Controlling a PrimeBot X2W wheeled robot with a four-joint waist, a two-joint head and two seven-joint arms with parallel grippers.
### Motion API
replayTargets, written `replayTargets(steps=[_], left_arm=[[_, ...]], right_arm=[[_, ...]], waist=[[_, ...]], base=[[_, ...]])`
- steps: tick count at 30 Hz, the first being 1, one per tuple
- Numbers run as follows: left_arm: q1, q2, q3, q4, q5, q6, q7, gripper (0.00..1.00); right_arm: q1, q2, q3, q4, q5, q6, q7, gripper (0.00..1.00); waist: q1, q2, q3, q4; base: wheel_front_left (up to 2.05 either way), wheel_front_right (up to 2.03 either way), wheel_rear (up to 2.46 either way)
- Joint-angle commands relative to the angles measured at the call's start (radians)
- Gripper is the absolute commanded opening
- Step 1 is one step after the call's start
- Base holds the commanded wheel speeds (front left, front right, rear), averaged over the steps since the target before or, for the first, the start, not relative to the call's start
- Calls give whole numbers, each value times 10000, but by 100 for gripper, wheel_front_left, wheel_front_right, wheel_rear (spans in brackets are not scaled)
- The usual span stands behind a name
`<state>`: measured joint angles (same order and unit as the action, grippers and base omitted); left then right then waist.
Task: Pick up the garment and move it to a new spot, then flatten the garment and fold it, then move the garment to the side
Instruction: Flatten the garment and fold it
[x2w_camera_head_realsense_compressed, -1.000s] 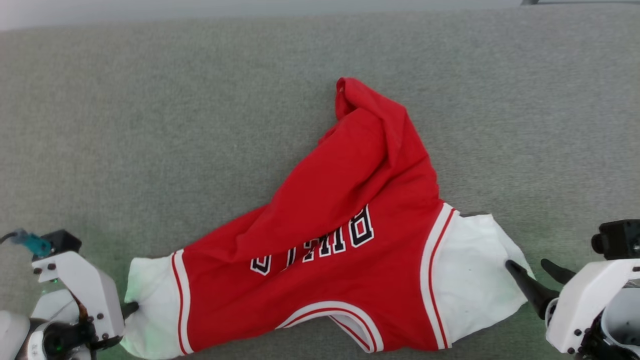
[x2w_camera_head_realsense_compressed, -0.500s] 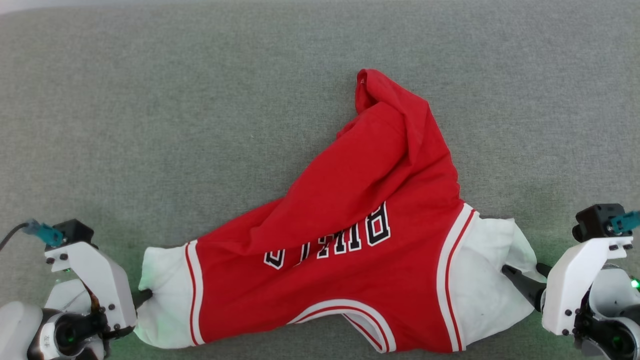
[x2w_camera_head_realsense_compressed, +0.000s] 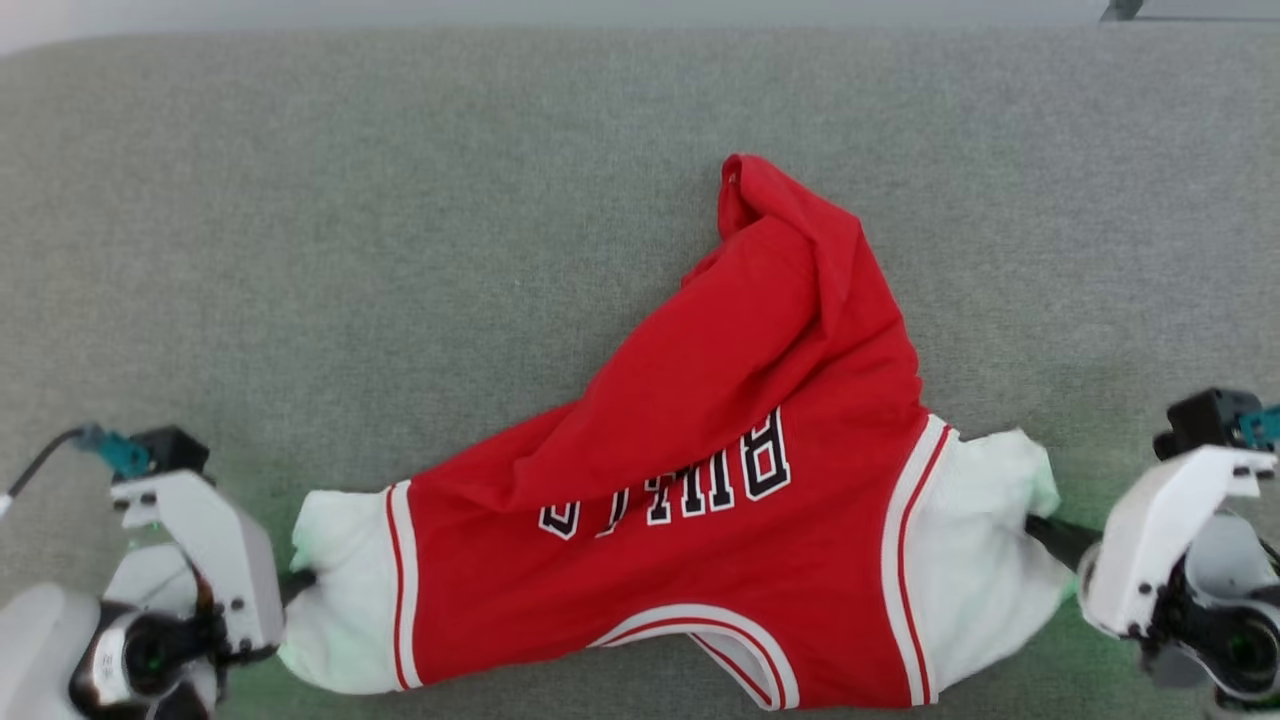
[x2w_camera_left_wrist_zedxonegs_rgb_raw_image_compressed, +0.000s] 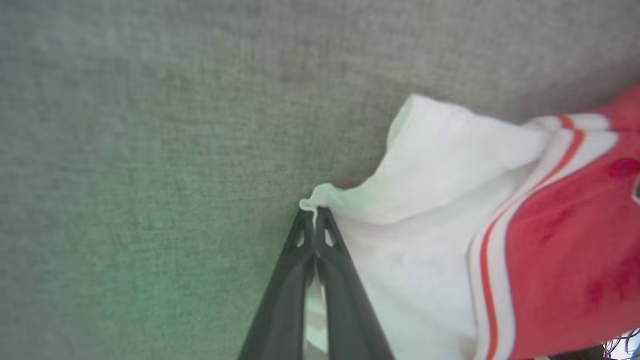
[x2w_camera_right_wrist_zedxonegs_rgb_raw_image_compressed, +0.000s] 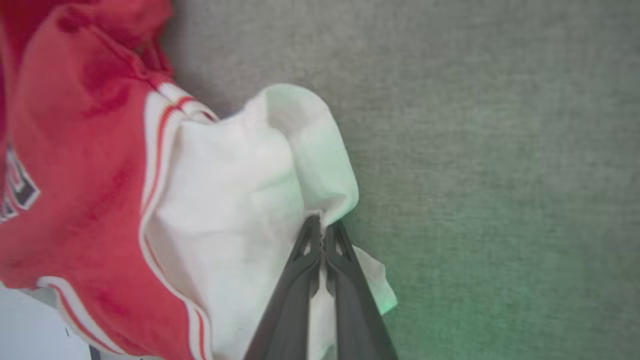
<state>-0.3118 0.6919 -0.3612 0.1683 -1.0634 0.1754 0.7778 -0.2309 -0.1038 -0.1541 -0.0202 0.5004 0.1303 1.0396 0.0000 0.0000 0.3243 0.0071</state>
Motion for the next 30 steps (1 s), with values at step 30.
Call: replayTargets(steps=[30], left_arm=[[-7974,-782,-757,2279,2036,-1988,-5,0]], right_arm=[[-8597,532,-716,3734,701,6,-3399,0]], waist=[[0,0,-3389,506]], base=[[0,0,0]])
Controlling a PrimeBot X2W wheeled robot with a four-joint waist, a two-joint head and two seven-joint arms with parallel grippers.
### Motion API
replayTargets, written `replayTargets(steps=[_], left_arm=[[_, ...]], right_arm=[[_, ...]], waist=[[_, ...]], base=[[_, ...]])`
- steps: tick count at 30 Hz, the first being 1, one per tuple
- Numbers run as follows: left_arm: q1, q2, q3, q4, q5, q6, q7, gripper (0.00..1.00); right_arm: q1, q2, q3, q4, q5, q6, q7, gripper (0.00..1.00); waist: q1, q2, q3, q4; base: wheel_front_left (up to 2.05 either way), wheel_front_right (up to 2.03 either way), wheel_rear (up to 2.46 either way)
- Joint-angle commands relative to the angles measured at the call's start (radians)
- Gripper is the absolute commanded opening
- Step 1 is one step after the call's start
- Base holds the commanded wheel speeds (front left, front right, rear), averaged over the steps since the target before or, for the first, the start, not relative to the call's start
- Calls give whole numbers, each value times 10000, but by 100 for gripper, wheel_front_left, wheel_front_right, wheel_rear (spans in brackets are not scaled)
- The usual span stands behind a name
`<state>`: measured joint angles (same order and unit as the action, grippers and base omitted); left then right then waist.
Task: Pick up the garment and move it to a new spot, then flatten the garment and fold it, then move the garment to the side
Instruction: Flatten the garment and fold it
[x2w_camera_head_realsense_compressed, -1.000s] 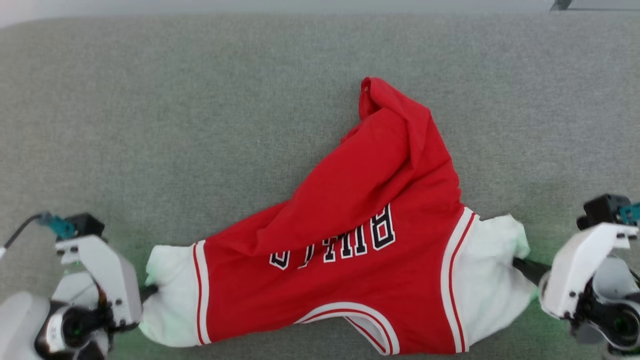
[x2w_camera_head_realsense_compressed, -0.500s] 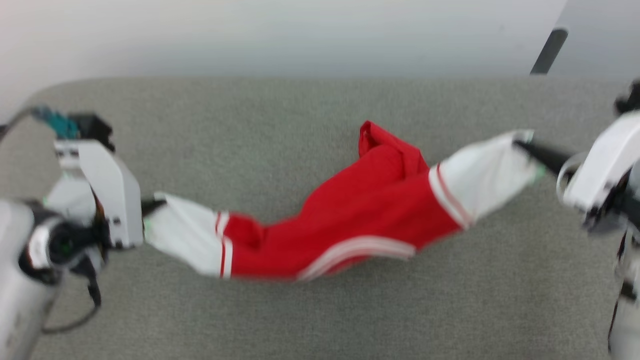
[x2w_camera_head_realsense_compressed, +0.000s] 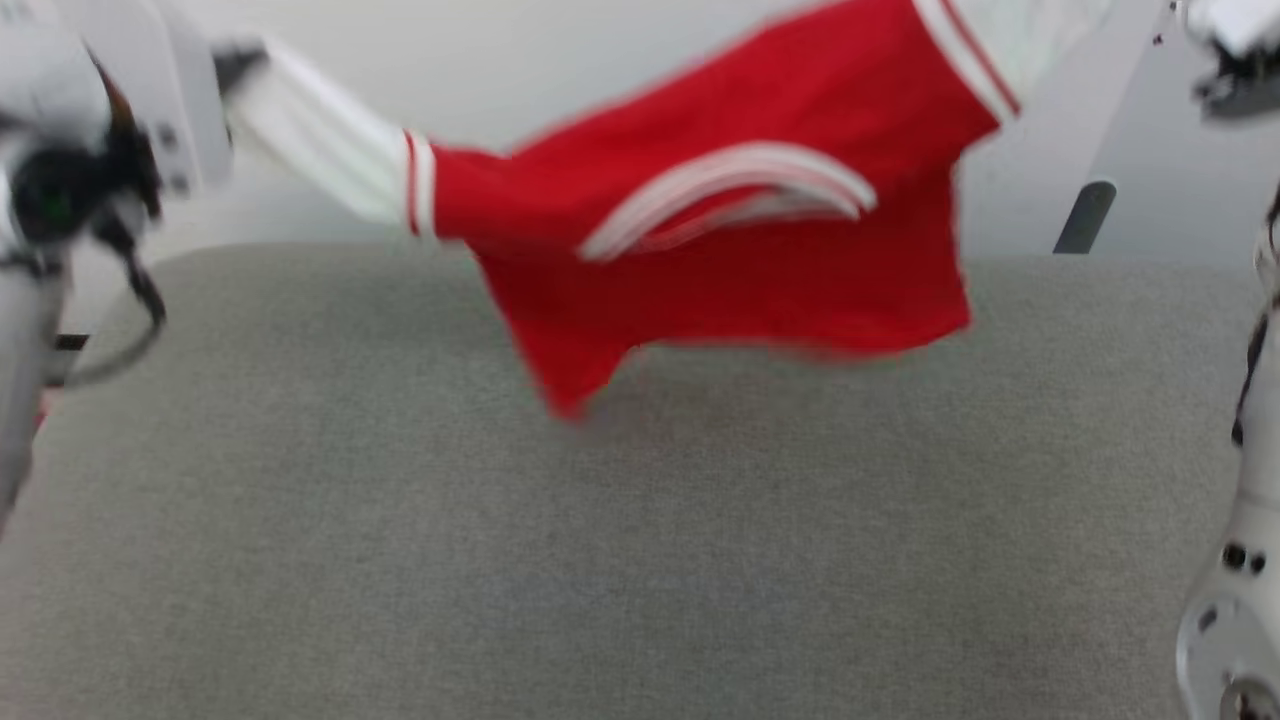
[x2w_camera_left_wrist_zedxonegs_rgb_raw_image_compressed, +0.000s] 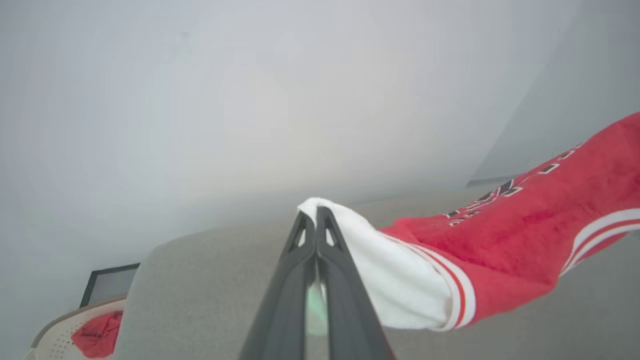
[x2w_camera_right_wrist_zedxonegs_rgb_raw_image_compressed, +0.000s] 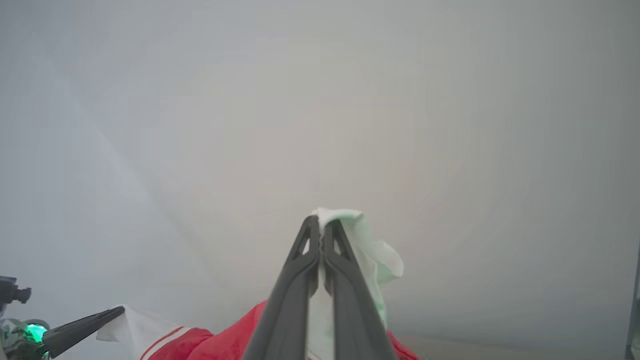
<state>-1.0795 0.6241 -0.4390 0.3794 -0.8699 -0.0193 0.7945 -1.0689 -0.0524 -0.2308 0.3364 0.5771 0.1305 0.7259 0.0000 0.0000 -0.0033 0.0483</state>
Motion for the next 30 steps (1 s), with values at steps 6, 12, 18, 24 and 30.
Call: replayTargets(steps=[6,12,18,24,30], left_arm=[[-2050,-690,-26,1800,776,-415,-1569,0],[-3174,-1130,-175,3226,1139,-650,-2516,0],[-4177,-1307,-276,3993,1452,-857,-3484,0],[-5488,-1395,-217,4409,1744,-908,-4503,0],[-7044,-1767,-72,4726,2100,-881,-6338,0]], right_arm=[[-1754,-223,547,1798,-294,4,-2266,0],[-2679,-422,1140,3250,-183,4,-3442,0],[-3615,-724,1744,3932,-148,4,-4318,0],[-4857,-1167,2522,4135,-803,4,-5865,0],[-6277,-1604,3302,4549,-1679,4,-8090,0]], waist=[[0,0,-176,157],[0,0,31,214],[0,0,1321,209],[0,0,3636,110],[0,0,6105,83]], base=[[0,0,0],[0,0,0],[0,0,0],[0,0,0],[0,0,0]])
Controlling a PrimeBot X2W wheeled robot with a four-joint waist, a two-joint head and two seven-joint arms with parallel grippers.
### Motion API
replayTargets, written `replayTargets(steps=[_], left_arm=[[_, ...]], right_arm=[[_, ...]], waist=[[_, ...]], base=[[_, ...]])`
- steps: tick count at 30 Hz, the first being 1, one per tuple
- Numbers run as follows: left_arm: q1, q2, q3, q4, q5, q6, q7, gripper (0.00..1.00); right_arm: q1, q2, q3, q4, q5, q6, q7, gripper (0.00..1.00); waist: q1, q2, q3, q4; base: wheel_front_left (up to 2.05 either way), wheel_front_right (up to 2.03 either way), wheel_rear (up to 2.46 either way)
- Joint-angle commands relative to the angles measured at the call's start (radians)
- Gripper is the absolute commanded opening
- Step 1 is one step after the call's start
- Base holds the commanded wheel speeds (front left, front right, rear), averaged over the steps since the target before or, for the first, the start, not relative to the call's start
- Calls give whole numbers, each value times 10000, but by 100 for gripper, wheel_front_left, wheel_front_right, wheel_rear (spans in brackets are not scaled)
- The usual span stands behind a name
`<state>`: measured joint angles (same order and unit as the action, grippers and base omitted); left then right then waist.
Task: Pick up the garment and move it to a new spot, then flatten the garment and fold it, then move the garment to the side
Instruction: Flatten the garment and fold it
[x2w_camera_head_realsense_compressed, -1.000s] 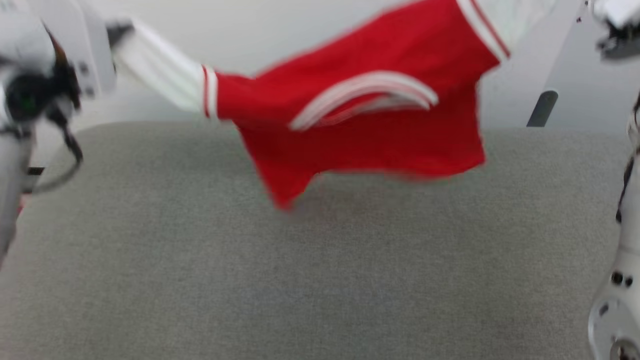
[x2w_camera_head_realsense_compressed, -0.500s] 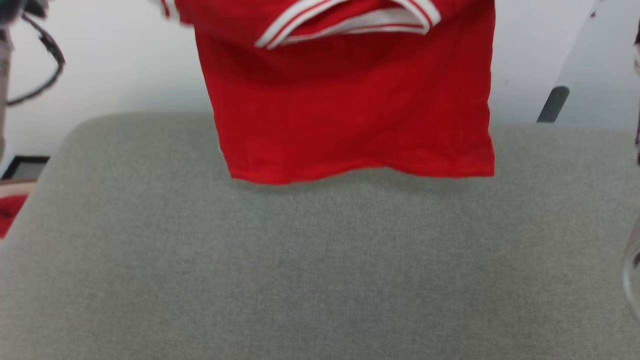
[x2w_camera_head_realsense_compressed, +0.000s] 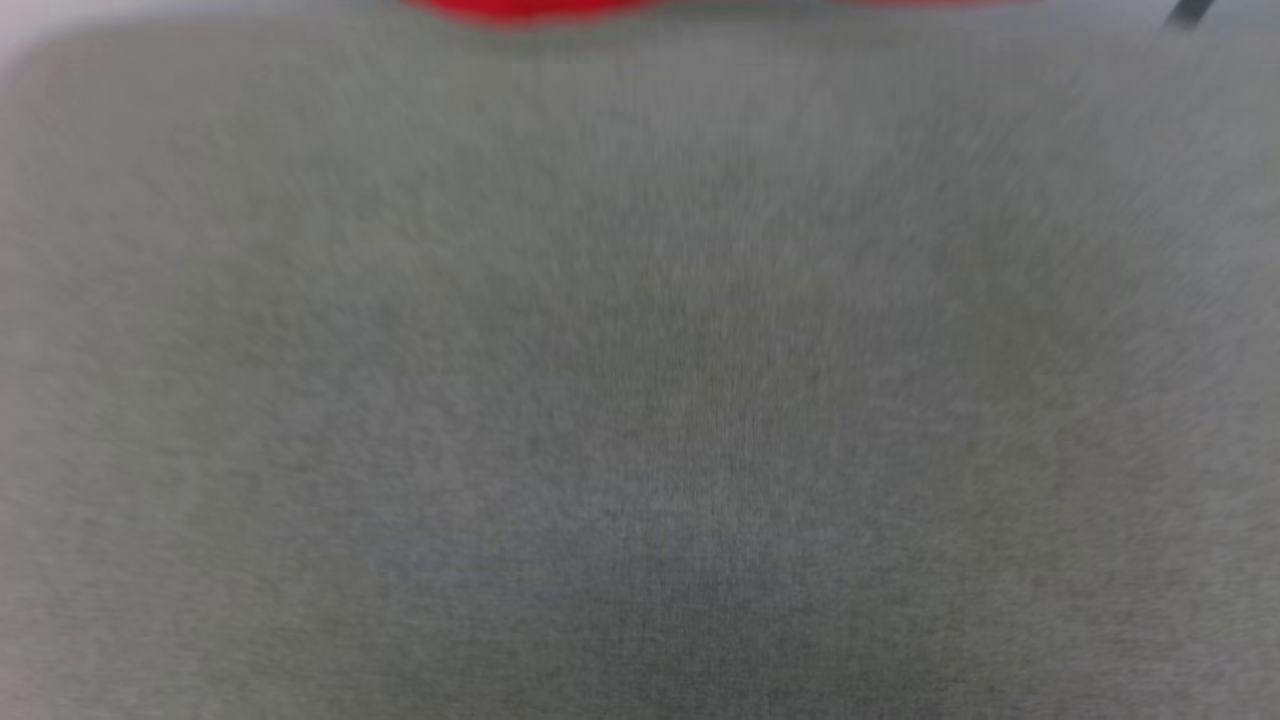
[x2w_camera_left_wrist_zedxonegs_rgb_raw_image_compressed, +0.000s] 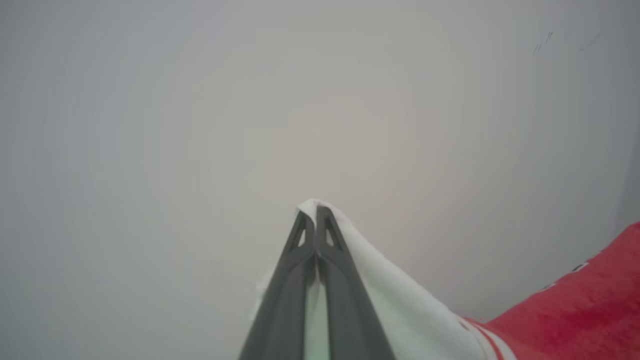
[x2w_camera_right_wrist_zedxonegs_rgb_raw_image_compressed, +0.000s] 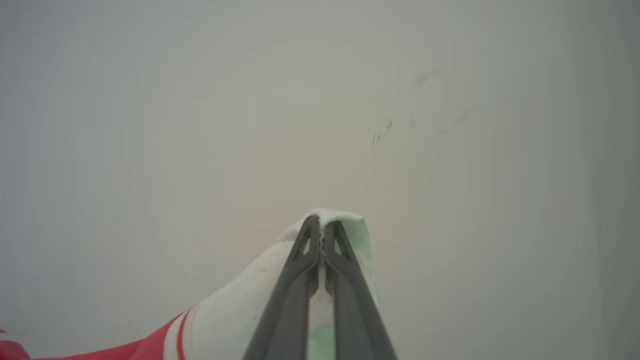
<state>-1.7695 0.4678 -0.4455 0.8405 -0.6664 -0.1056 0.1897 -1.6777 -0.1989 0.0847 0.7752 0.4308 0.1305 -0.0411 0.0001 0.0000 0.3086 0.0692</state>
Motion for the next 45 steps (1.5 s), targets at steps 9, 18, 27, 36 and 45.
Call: replayTargets(steps=[9,18,27,36,45], left_arm=[[-1392,-1017,-93,1091,174,-195,-2848,0],[-927,-1471,-258,2258,-283,-245,-3883,0],[59,-1481,-1152,1944,-1244,-251,-3317,0],[2245,-795,-2348,999,-2254,-251,-2160,0],[5218,213,-3077,-273,-3107,-252,-1794,0]], right_arm=[[-1378,-625,709,1200,-1804,4,-2217,0],[-493,-270,531,1013,-2170,4,-2243,0],[-16,-343,950,1214,-833,3,-2244,0],[1825,-1326,2235,1065,1721,3,-1111,0],[5181,-2448,2960,-238,3634,3,586,0]], waist=[[-1,0,5124,255],[-1,0,5621,632],[-1,0,4765,897],[-1,0,2494,936],[-1,0,-63,810]], base=[[0,0,0],[0,0,0],[0,0,0],[0,0,0],[0,0,0]])
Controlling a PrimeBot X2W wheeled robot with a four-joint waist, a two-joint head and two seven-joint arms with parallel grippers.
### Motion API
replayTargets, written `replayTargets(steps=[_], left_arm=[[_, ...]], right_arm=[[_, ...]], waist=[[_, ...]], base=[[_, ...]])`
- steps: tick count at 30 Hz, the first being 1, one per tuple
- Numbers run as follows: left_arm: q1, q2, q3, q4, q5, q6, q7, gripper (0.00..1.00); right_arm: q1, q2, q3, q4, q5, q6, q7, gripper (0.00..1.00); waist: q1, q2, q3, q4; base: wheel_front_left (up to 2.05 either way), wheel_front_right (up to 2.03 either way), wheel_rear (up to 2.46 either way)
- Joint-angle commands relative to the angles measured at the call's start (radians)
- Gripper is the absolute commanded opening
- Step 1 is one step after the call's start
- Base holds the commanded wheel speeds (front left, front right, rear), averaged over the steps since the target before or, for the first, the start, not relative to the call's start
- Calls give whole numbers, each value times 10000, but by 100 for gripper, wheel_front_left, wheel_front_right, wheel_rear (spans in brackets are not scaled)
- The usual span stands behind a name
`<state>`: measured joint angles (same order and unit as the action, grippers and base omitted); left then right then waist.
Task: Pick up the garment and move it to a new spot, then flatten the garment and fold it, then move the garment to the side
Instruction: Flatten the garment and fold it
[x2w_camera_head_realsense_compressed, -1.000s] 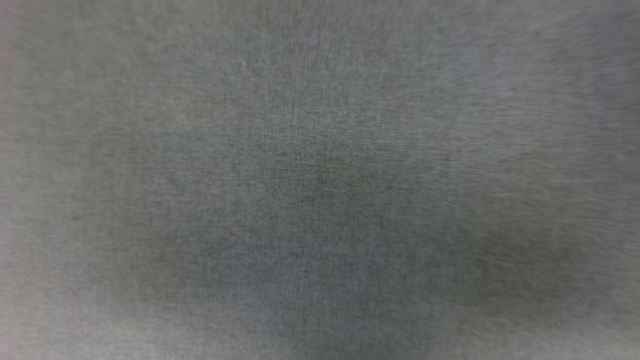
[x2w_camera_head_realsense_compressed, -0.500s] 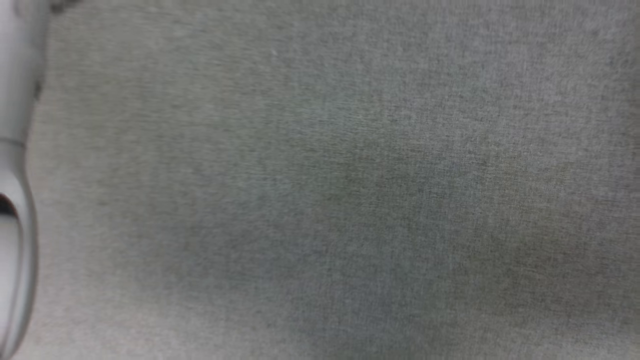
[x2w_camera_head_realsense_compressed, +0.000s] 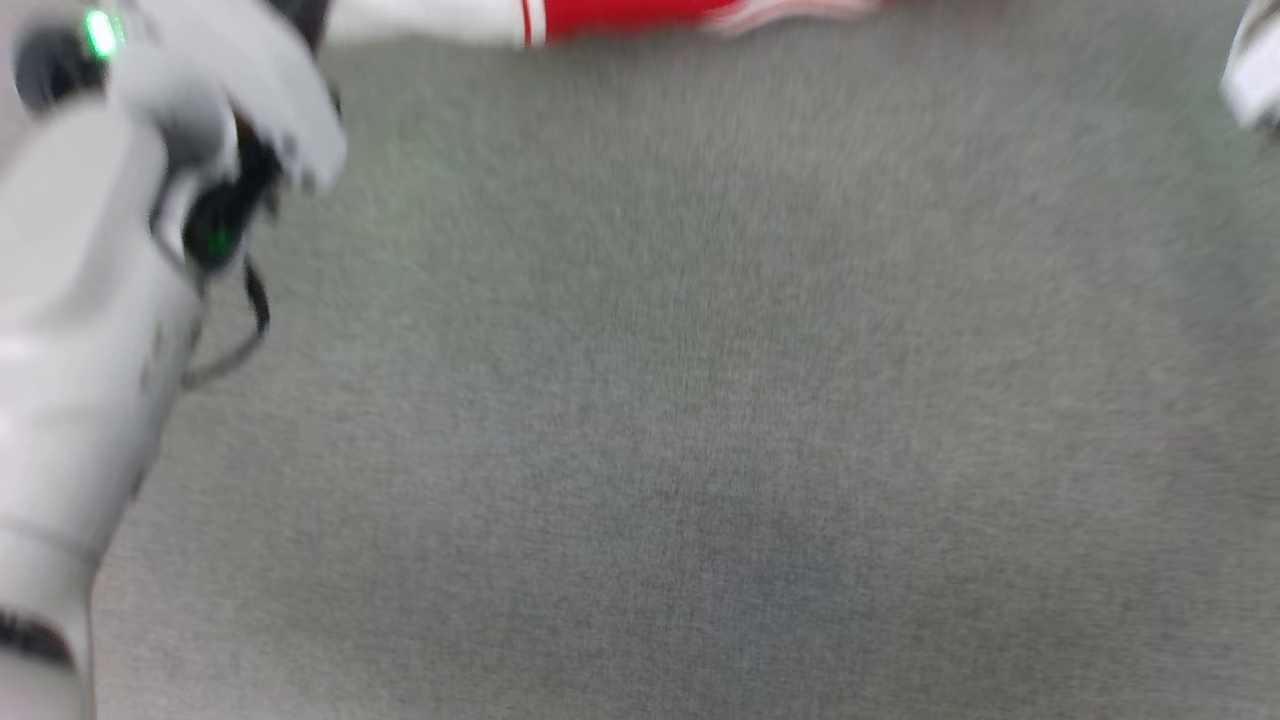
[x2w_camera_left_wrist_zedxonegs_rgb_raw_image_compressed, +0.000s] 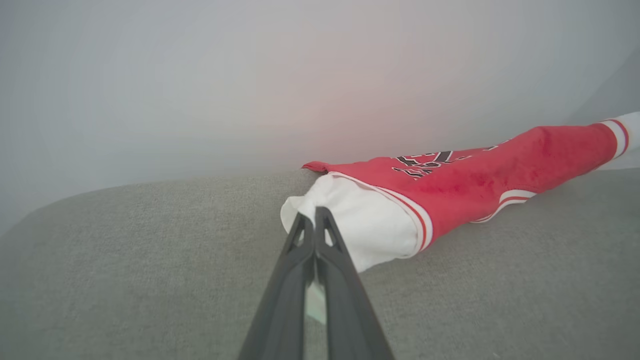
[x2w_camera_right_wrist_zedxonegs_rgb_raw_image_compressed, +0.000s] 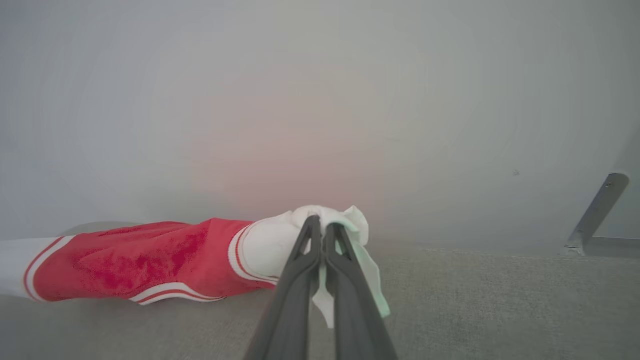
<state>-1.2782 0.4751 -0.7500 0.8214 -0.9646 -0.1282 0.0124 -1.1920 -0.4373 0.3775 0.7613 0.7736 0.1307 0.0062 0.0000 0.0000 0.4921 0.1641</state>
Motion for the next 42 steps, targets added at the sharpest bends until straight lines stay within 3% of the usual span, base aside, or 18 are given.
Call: replayTargets(steps=[1,4,9,14,18,24,30,35,42], left_arm=[[660,295,-82,-269,-179,-24,30,0],[1812,612,-143,-856,-452,-13,126,0],[3678,1343,-226,-2380,-708,543,133,0],[5610,2316,-211,-4604,-1039,1469,226,0],[7208,3226,-107,-6606,-1331,2481,137,0],[9334,4395,95,-9059,-1757,3852,-197,0],[10936,4983,260,-10398,-2157,4800,-783,0],[11789,5115,366,-10852,-2406,5220,-1267,0],[12111,4992,343,-10887,-2392,5241,-1602,0]], right_arm=[[768,-178,87,-346,383,1,362,0],[2185,-493,102,-1146,939,1,920,0],[4560,-1056,-196,-2624,1479,1,1652,0],[6924,-1489,-922,-4141,1533,1,2240,0],[8844,-1451,-1797,-5293,1446,1,2908,0],[11380,-968,-3107,-7230,1121,1,4322,0],[13236,-90,-4434,-9103,591,1,5716,0],[14132,830,-5238,-10291,157,1,6646,0],[14477,1631,-5509,-10989,-384,1,7560,0]], waist=[[0,0,-2143,-149],[0,0,-2851,-144],[0,0,-3755,-71],[0,0,-4292,-38],[0,0,-4537,-42],[0,0,-4708,-79],[0,0,-4684,-109],[0,0,-4578,-149],[0,0,-4415,-163]], base=[[0,0,0],[0,0,0],[0,0,0],[0,0,0],[0,0,0],[0,0,0],[0,0,0],[0,0,0],[0,0,0]])
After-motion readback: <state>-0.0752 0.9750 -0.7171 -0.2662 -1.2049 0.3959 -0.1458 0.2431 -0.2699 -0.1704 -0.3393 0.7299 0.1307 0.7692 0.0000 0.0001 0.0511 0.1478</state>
